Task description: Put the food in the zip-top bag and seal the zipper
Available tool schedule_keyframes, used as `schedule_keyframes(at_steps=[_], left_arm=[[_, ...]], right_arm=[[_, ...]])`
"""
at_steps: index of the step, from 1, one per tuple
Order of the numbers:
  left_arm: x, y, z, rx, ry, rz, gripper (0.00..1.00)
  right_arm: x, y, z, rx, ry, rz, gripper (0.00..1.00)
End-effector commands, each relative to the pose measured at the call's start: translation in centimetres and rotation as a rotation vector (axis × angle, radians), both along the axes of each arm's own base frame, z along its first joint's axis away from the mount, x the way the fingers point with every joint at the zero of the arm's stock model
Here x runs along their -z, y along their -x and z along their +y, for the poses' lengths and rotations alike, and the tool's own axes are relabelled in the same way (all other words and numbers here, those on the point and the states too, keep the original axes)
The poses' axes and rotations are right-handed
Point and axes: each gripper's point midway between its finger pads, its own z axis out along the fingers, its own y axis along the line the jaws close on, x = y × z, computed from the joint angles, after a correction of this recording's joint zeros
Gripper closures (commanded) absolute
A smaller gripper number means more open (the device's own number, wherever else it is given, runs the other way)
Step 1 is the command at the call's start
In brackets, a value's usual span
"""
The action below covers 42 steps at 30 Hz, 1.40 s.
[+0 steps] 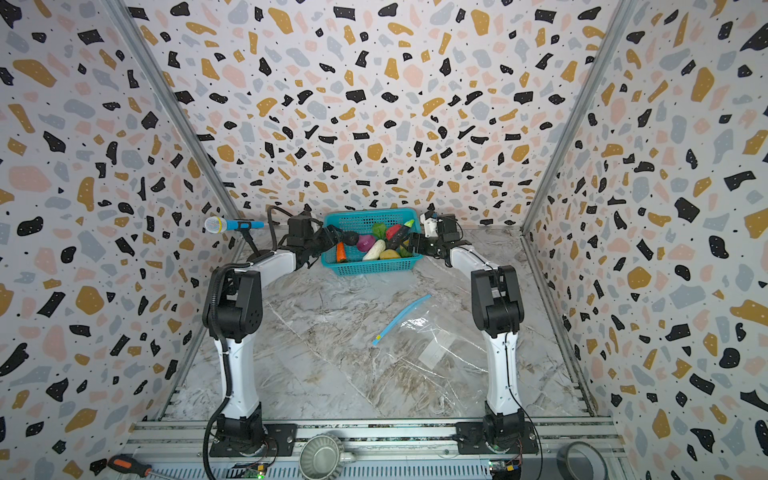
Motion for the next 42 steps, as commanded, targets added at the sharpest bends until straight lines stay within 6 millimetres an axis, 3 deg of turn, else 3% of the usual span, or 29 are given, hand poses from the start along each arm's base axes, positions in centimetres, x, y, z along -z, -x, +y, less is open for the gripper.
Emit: schedule_keyframes(at_steps=[1,9,16,28,34,38,42], left_arm=[[-3.4,-1.1,-2.8,0.07,0.036,-0.079,0.17],[-3.6,-2.0,-6.1,0.11,0.061,-0.095,0.17],[-2.6,-1.8,-6.4,0.105,0.063,-0.081,0.17],[-0.6,-0.5,-4.2,0.058,-0.014,-0.053,0.15],[-1.4,0.0,-2.2,0.032,-0.056,-0.058,0.14],[-3.0,2.0,-0.4,0.026,-0.143,-0.054,0.13],[-3.1,5.4,0.3,0.041,-0.164,-0.046,0.12]], right_arm=[[-3.4,0.4,0.0,-0.012,-0.011,-0.058,0.14],[-3.8,0.3,-1.6,0.019,0.004,-0.059,0.14],[-3.2,0.4,-2.6,0.041,0.012,-0.046,0.14],[-2.6,0.4,-3.7,0.076,0.024,-0.021,0.13],[-3.5,0.3,-5.7,0.135,0.055,0.001,0.09],[-5.5,1.2,-8.3,0.231,0.114,0.029,0.08],[-6.1,4.2,-10.5,0.324,0.188,0.073,0.08]])
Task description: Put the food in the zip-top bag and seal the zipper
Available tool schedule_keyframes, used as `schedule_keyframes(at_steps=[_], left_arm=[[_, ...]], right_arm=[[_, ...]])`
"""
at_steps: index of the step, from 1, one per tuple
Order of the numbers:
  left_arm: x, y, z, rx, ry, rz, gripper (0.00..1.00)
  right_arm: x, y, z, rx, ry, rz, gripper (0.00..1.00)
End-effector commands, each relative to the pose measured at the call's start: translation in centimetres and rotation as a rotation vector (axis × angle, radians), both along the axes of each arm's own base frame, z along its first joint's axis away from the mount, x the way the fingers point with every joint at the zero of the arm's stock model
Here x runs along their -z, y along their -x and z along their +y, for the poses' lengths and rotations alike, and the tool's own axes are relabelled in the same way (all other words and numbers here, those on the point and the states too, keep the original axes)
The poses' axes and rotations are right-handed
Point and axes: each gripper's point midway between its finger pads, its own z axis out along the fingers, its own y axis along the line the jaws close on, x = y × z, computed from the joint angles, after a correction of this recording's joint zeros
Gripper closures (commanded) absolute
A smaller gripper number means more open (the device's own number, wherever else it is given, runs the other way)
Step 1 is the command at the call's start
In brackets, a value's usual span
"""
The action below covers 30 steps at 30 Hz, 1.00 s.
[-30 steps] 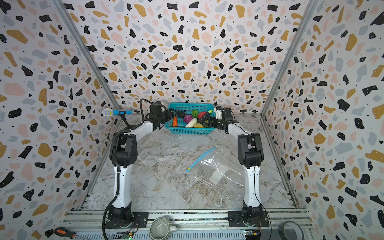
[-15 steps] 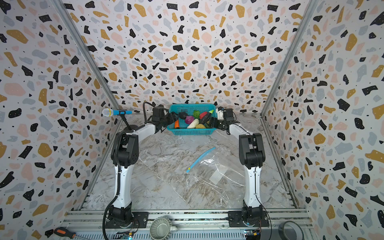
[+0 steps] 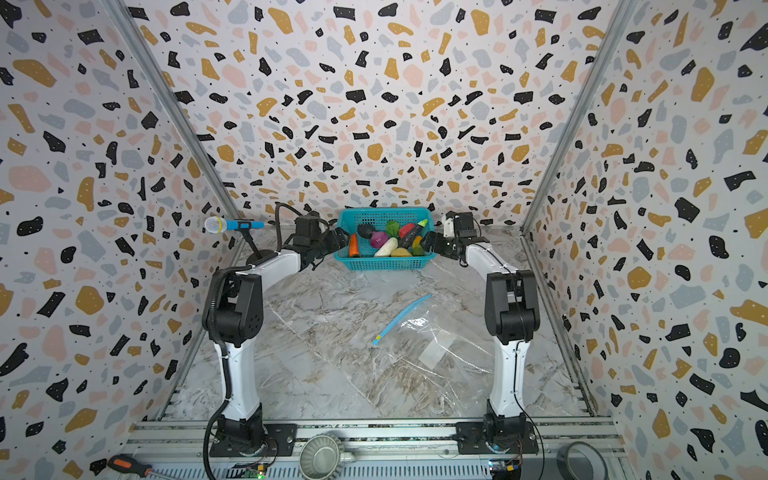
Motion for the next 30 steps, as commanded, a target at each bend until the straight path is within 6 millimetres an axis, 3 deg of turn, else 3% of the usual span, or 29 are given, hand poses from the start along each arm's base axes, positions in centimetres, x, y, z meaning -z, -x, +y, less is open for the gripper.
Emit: schedule_keyframes(at_steps=[1,5,10,18,21,25,28,30], left_arm=[[-1.4,2.3,0.9,0.02,-0.04,-0.031,0.12],[-0.6,6.0,0.4,0.068,-0.046,0.007,0.13],[-1.1,10.4,-1.0,0.161,-0.064,0.024,0.14],[-0.3,16.6,-6.6,0.397,-0.079,0.063,0.14],[0.9,17.9,-8.2,0.457,-0.067,0.089,0.14],[2.1,18.9,-9.7,0.512,-0.056,0.119,0.14],[2.9,19.3,-10.6,0.538,-0.042,0.135,0.14],[3.3,19.6,-11.6,0.563,-0.03,0.146,0.14]], right_arm=[[-3.8,3.3,-2.8,0.115,0.076,0.001,0.07],[-4.0,7.8,-4.8,0.182,0.129,0.035,0.05],[-3.2,13.7,-6.6,0.235,0.188,0.094,0.01],[-0.7,22.3,-12.7,0.508,0.361,0.316,0.01],[-0.4,24.9,-13.5,0.56,0.361,0.376,0.01],[-0.3,28.0,-12.8,0.595,0.283,0.459,0.01],[-1.1,30.2,-13.2,0.66,0.275,0.527,0.01],[-2.4,31.7,-14.8,0.737,0.332,0.558,0.01]])
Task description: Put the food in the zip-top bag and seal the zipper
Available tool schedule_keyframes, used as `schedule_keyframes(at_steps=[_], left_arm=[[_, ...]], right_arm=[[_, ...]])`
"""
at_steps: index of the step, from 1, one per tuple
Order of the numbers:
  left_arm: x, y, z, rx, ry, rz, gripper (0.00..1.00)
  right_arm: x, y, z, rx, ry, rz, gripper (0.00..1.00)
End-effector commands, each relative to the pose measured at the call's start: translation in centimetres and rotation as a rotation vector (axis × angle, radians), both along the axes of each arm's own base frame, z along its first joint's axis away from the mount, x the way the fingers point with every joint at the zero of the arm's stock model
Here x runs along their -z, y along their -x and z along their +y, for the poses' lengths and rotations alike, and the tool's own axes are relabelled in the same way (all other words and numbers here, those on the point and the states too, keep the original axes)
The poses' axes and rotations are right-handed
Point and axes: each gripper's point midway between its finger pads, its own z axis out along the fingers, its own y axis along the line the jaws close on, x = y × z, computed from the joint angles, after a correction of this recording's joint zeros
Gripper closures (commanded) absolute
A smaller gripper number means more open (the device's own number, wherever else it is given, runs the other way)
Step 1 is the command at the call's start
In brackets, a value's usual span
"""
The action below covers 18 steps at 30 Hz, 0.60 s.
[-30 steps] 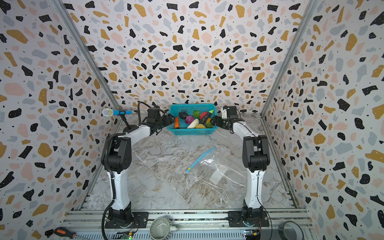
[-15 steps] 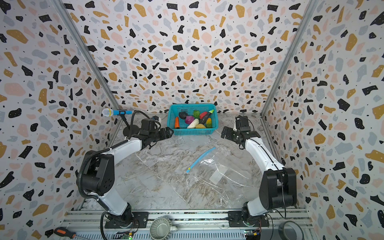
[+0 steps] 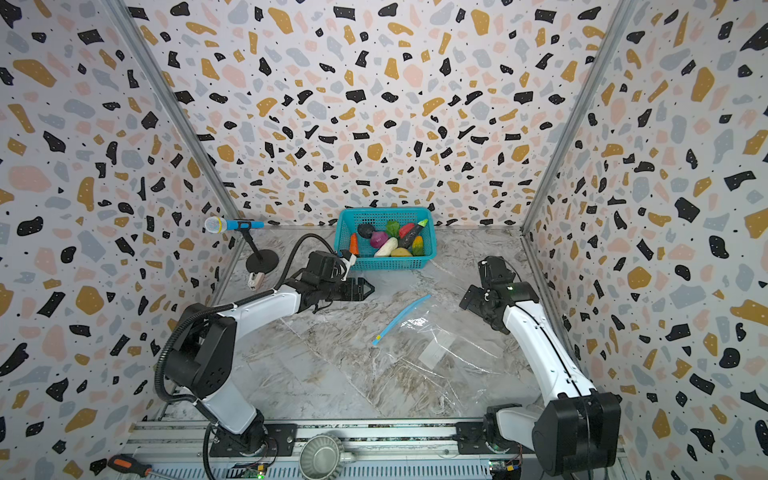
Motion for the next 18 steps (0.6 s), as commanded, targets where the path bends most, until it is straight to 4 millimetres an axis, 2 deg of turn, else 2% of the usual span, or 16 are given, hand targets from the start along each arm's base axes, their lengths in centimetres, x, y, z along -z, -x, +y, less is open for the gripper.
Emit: schedule_keyframes(at_steps=[1,4,7,9,13,18], left_arm=[[0.4,0.9,-1.9,0.073,0.03,0.014,0.14],[1.1,1.5,-3.3,0.112,0.027,0.032,0.14],[1.8,1.8,-4.4,0.133,0.04,0.047,0.14],[2.4,1.7,-4.7,0.126,0.061,0.059,0.15],[3.0,1.8,-5.5,0.132,0.094,0.085,0.15],[3.5,2.6,-6.9,0.173,0.091,0.106,0.15]], right_arm=[[-2.0,4.1,-2.8,0.161,0.089,0.11,0.01],[-2.3,6.4,-5.4,0.249,0.13,0.181,0.01],[-0.9,8.5,-5.9,0.287,0.068,0.22,0.01],[0.3,9.1,-5.0,0.286,-0.002,0.213,0.01],[3.0,8.5,-1.9,0.232,-0.172,0.178,0.01],[6.3,8.0,0.4,0.161,-0.246,0.181,0.01]])
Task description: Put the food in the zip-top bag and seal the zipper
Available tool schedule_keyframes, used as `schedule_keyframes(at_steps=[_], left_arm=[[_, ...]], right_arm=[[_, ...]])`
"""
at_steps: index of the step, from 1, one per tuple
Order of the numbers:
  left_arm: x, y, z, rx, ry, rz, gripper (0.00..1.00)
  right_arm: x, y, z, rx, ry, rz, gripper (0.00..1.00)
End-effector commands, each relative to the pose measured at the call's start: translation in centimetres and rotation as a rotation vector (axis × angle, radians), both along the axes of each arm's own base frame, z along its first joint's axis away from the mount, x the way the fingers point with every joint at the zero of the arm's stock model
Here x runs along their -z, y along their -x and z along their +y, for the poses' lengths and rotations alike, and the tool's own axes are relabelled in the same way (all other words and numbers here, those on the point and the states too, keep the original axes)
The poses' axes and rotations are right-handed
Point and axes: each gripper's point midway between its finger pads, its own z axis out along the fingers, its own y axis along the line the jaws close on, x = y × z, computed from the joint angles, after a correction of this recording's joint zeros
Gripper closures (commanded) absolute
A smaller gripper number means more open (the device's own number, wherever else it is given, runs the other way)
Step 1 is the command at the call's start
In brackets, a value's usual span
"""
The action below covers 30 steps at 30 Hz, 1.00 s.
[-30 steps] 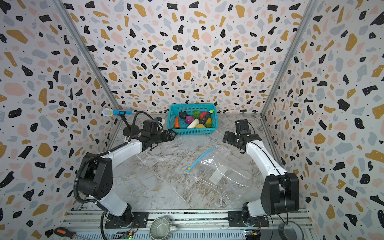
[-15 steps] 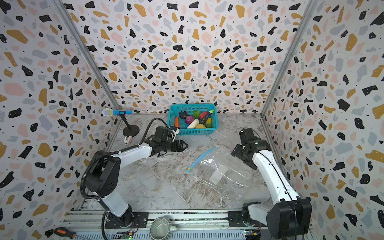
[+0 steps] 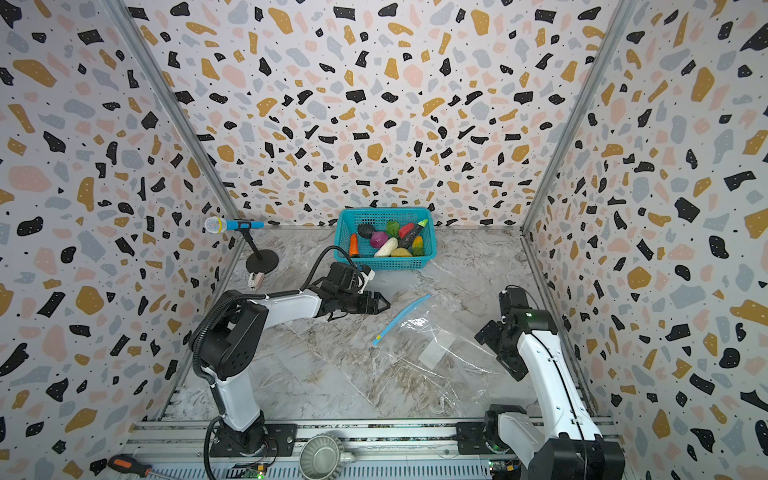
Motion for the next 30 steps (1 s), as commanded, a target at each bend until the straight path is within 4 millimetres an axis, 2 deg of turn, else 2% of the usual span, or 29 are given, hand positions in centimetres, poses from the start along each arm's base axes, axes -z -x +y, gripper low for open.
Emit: schedule_keyframes(at_steps=[1,4,9,14,21,30], left_arm=[[-1.2,0.2,-2.0,0.048,0.046,-0.018,0.15],[-0.9,0.4,-2.1,0.051,0.042,-0.013,0.16],[0.0,1.0,-2.9,0.079,0.041,0.014,0.17],[0.8,1.7,-3.7,0.107,0.027,0.044,0.21],[1.0,3.1,-4.3,0.143,0.011,0.054,0.22],[-0.1,4.7,-5.8,0.221,0.013,0.043,0.28]], right_arm=[[1.2,-1.5,2.1,-0.037,-0.079,-0.046,0.01],[2.7,-2.0,2.6,-0.079,-0.062,-0.028,0.01],[1.0,-6.6,2.9,-0.27,0.111,-0.128,0.01],[2.2,-9.2,4.1,-0.333,0.096,-0.153,0.01],[3.2,-11.2,4.8,-0.369,0.105,-0.175,0.01],[2.6,-13.9,3.7,-0.416,0.213,-0.184,0.02]])
